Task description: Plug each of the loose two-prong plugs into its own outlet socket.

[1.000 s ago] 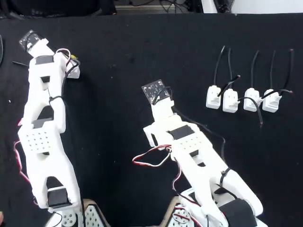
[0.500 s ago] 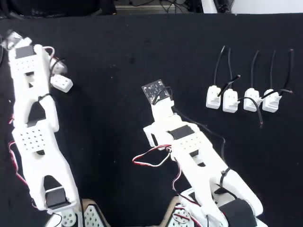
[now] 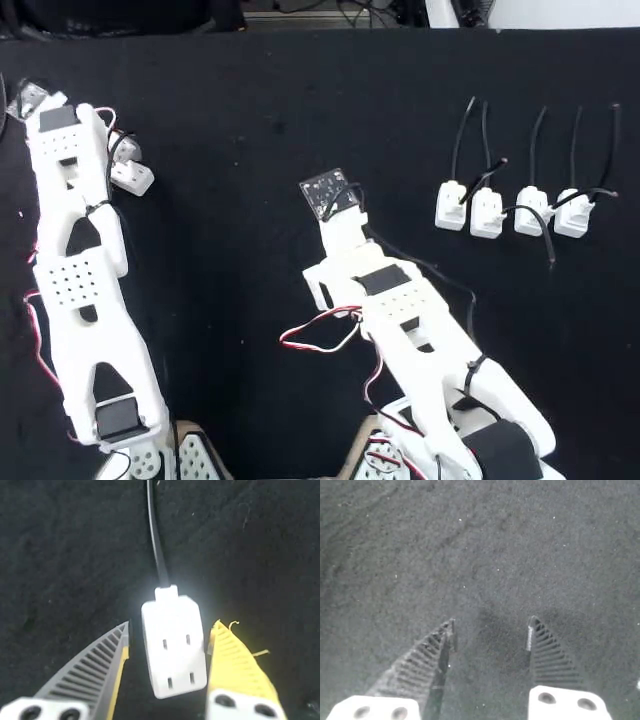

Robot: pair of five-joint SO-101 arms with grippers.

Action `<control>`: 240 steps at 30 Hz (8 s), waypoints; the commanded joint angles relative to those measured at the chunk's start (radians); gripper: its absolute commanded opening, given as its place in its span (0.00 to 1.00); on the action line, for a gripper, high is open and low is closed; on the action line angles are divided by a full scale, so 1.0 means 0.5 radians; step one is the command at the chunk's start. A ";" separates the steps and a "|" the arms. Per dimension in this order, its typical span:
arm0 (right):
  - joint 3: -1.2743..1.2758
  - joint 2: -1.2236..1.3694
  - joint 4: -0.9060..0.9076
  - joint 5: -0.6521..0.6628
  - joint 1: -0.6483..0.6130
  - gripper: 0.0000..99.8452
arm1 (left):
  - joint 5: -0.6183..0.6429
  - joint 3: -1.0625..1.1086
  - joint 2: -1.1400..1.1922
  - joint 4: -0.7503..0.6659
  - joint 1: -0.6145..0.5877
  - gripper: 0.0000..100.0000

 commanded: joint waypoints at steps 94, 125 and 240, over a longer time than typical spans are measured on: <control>-0.044 -0.066 -0.040 0.018 0.153 0.21 | -1.071 2.674 -1.587 -0.592 0.514 0.23; -0.084 -0.078 -0.040 0.000 0.334 0.21 | -1.946 3.405 -2.213 -0.377 0.830 0.23; -0.094 -0.063 -0.098 -0.255 0.577 0.21 | -2.464 -0.578 0.359 -1.145 -0.806 0.24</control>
